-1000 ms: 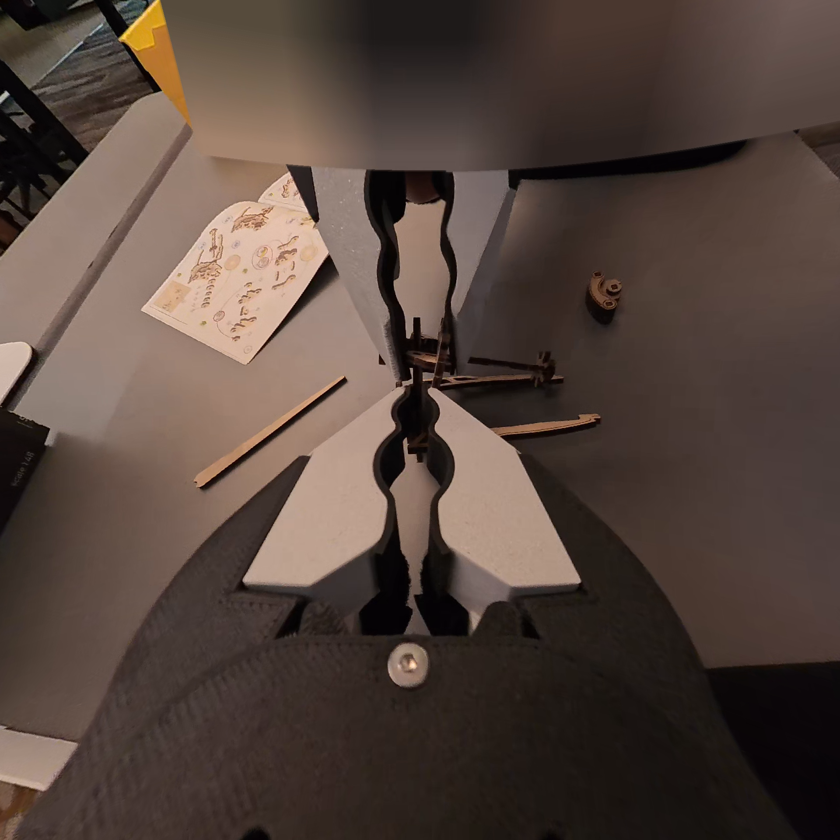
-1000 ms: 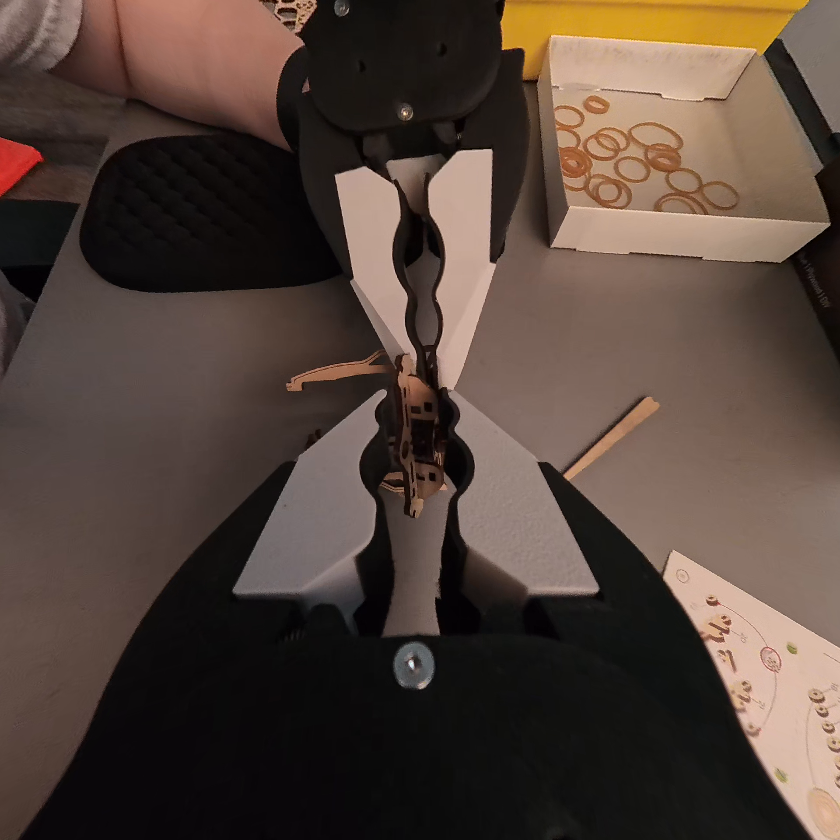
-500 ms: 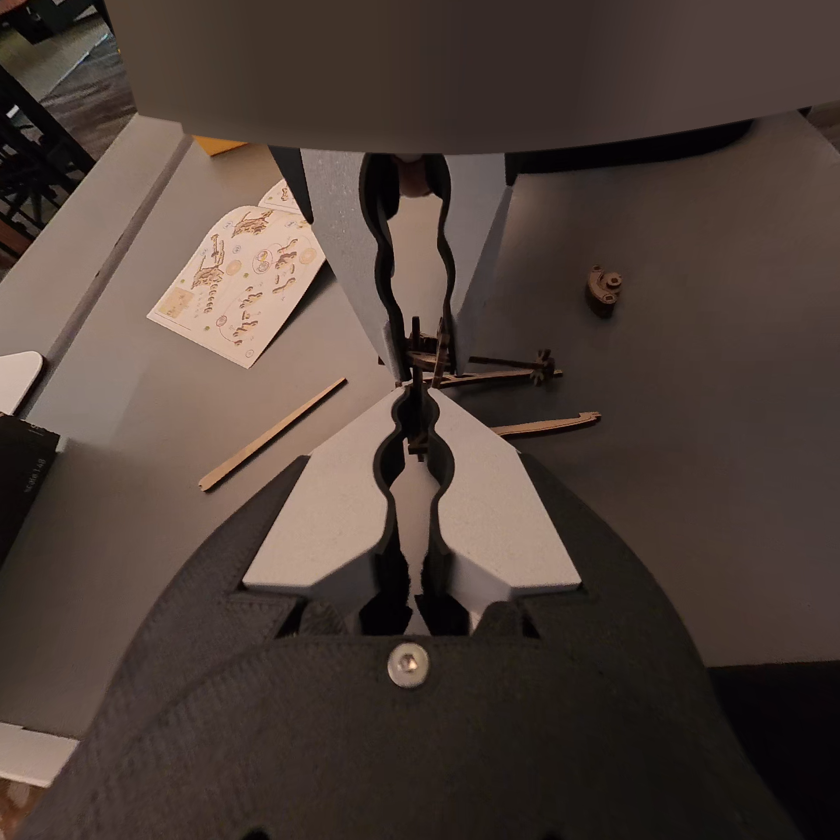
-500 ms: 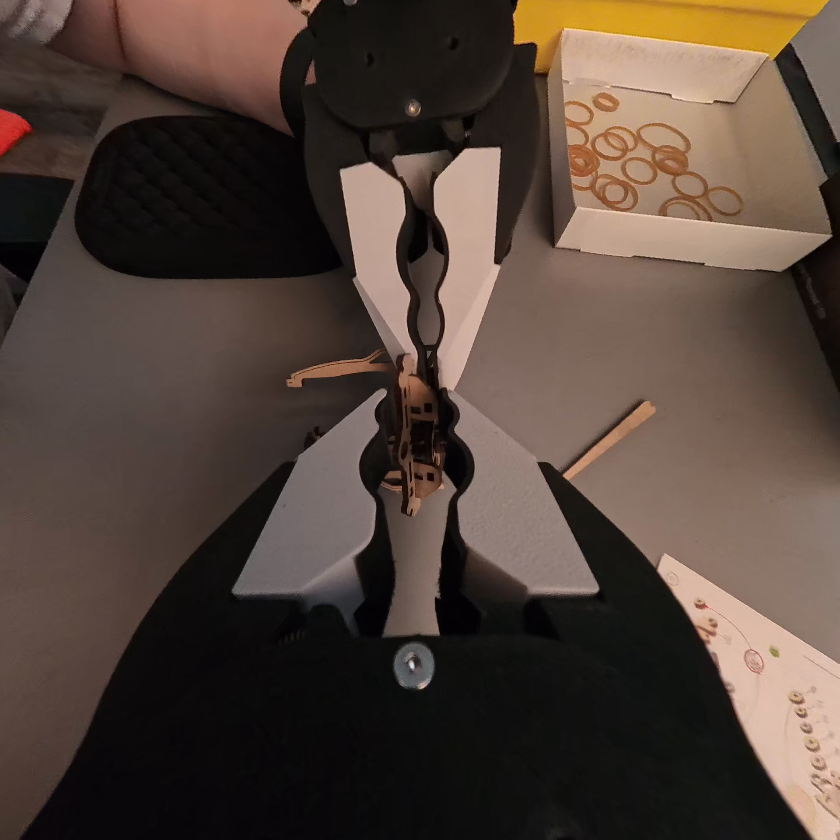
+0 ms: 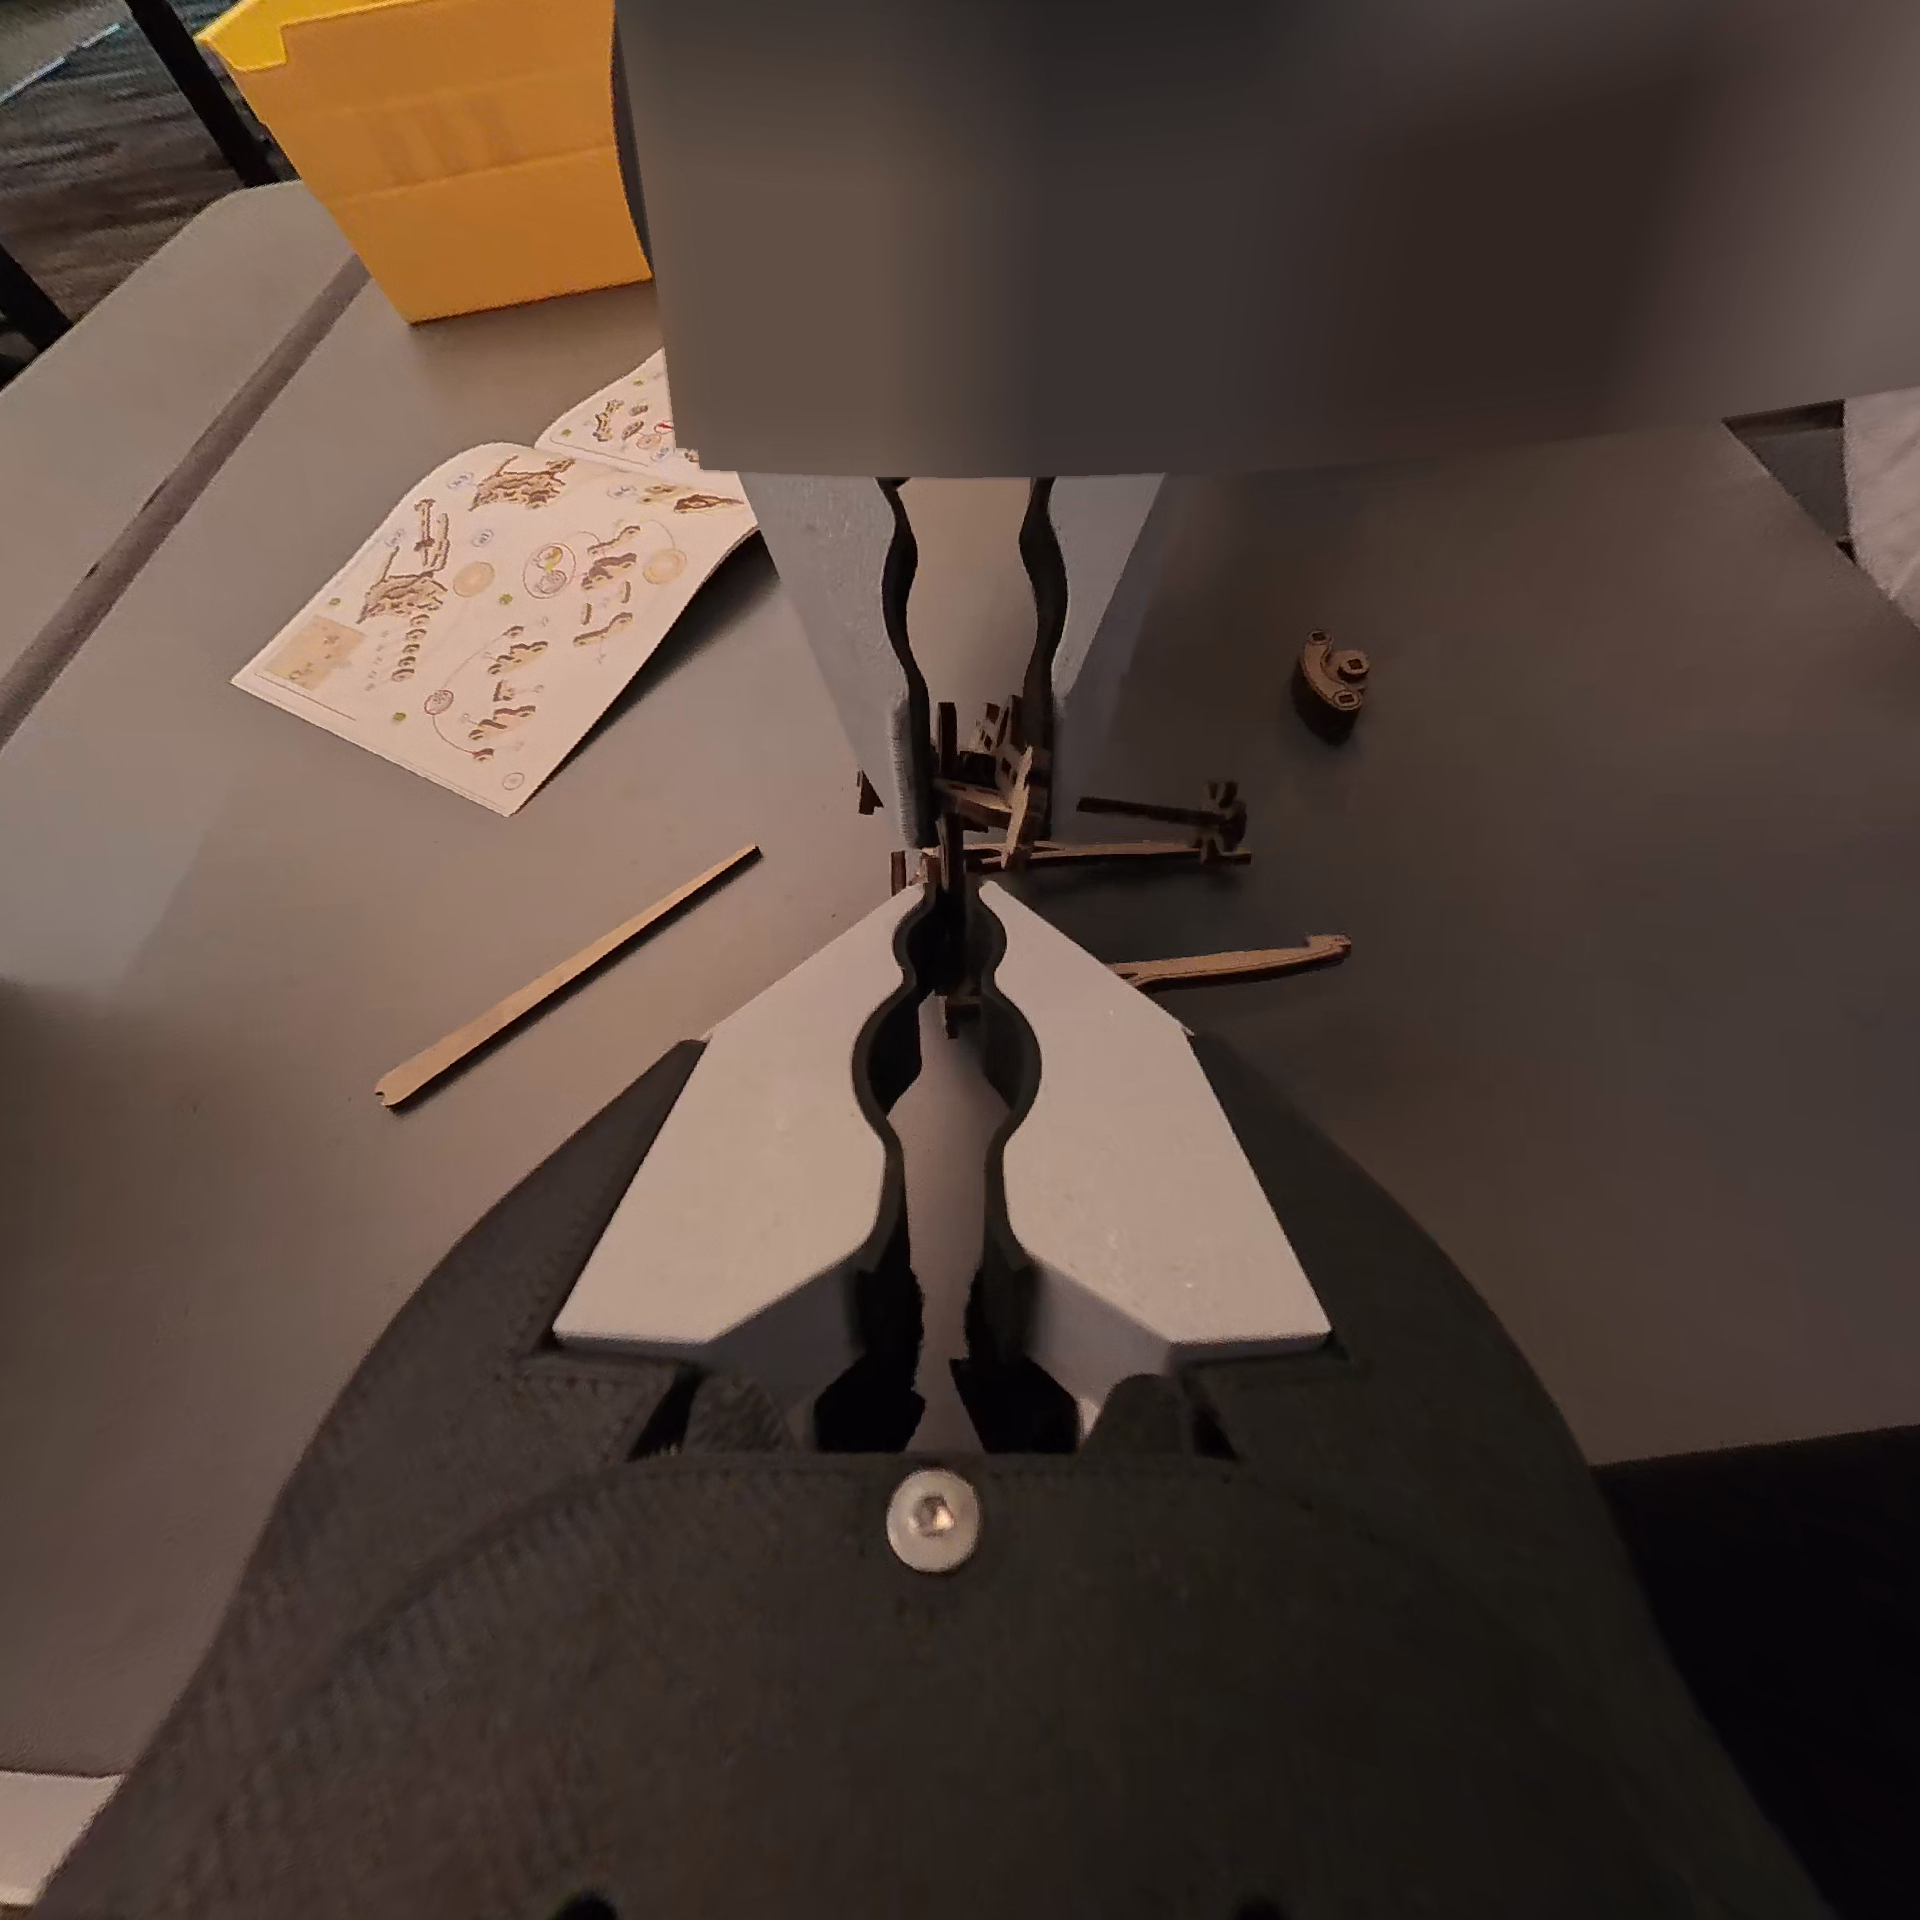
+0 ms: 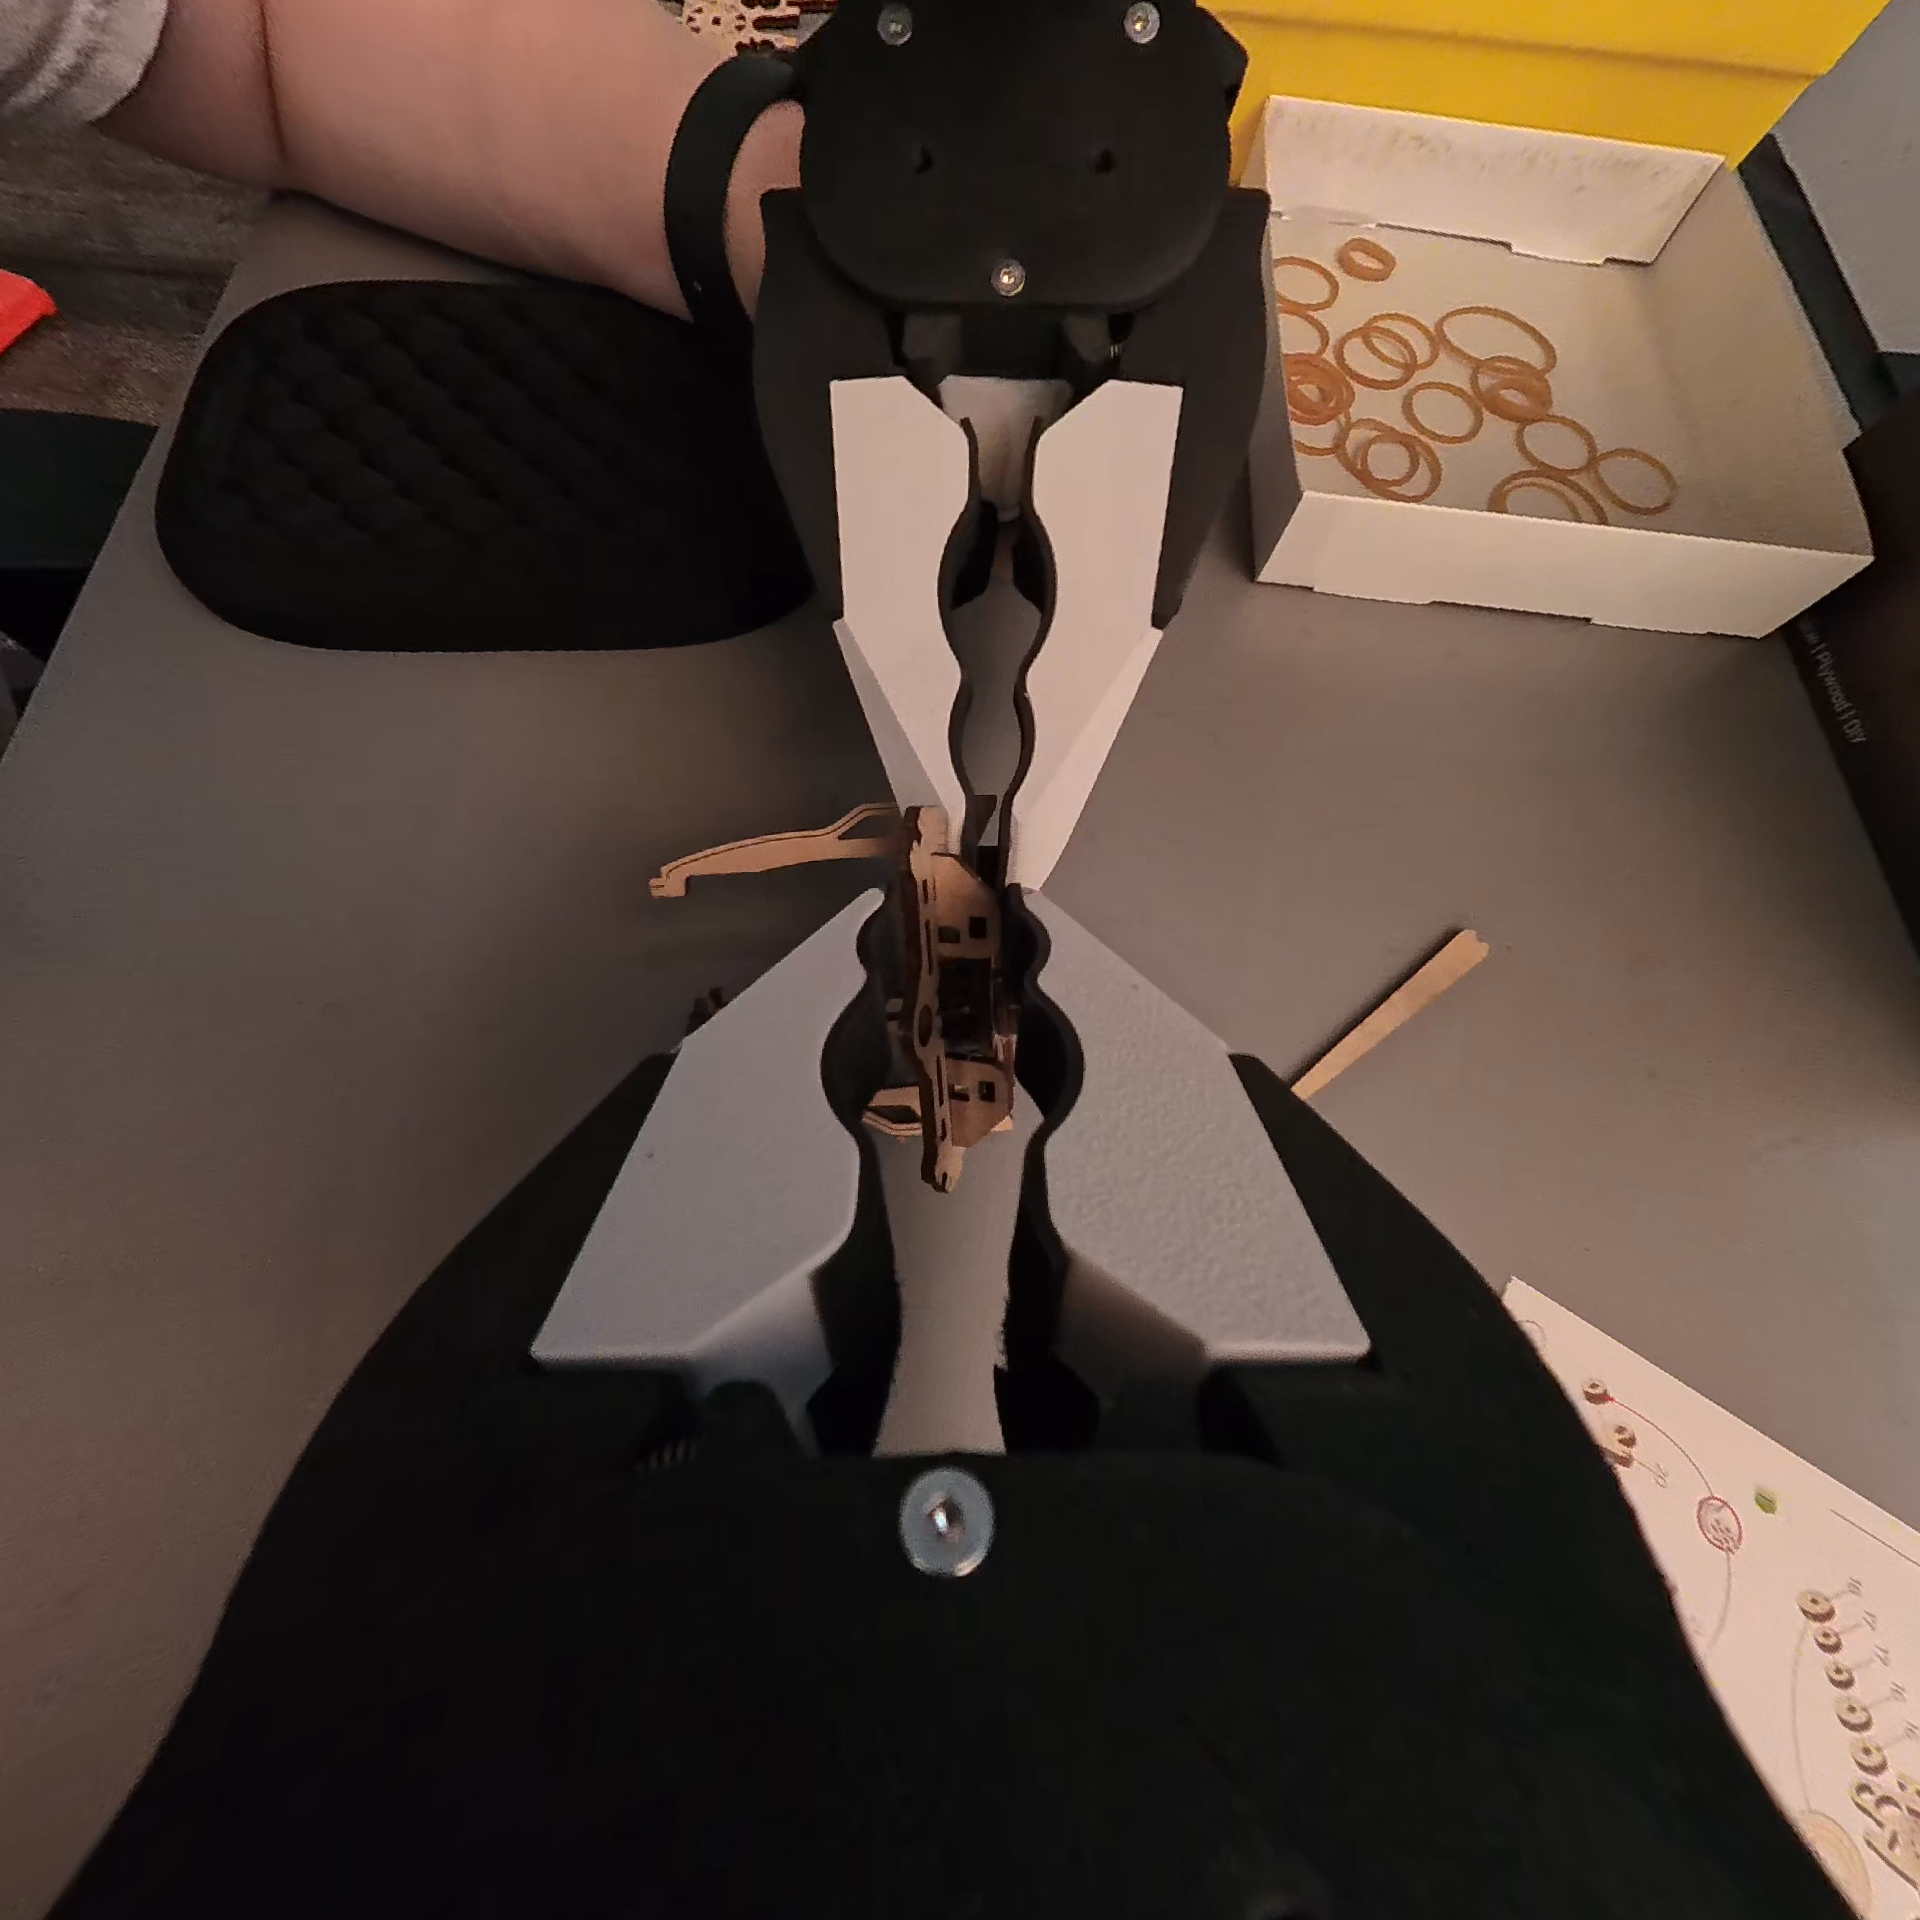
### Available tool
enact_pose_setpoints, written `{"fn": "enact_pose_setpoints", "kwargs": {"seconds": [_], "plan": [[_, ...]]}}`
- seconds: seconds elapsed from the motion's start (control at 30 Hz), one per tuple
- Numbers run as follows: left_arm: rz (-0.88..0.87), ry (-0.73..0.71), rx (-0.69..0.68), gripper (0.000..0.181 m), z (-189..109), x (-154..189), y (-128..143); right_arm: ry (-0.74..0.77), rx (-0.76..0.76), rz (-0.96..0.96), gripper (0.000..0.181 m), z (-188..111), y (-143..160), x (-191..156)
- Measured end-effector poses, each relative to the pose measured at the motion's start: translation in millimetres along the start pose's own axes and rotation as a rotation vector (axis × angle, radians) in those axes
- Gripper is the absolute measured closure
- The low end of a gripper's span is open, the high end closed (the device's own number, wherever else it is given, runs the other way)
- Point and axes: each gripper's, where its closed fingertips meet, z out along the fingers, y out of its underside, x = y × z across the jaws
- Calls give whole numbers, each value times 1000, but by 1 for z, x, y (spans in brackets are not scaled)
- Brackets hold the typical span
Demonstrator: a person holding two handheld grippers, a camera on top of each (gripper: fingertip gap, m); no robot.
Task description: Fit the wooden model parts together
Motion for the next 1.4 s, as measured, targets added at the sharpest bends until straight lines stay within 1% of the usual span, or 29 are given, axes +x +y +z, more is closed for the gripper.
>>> {"fn": "enact_pose_setpoints", "kwargs": {"seconds": [0.07, 0.17, 0.3, 0.43, 0.53, 0.7, 0.83, 1.13, 1.27, 1.4], "plan": [[21, -3, -8, 181, 0, 1, 0, -15, 4, 7, 165, 0, 0, -2], [109, -51, -57, 181, 1, 1, 1, -32, -6, 9, 165, -1, 1, -3], [103, -54, -68, 181, 3, 1, 0, -24, -47, -11, 165, 0, 2, -3], [133, -72, -99, 181, 5, 2, -1, -32, -86, -2, 165, -2, 4, -6], [117, -62, -95, 181, 5, 2, -1, -23, -92, -4, 165, -2, 4, -5], [62, -24, -54, 181, 4, 3, -1, -44, -17, -23, 165, -1, 0, -5], [2, -9, -34, 181, 3, 2, -1, -20, 16, -60, 165, -1, -2, -2], [-30, 3, -19, 181, 2, 1, -1, -27, 41, -21, 164, -2, -2, 1], [-41, 7, -16, 181, 1, 0, -1, -6, 35, -25, 159, -3, -1, 2], [-59, 4, -11, 181, 0, -2, 0, 27, 75, -17, 151, -9, -9, 5]]}}
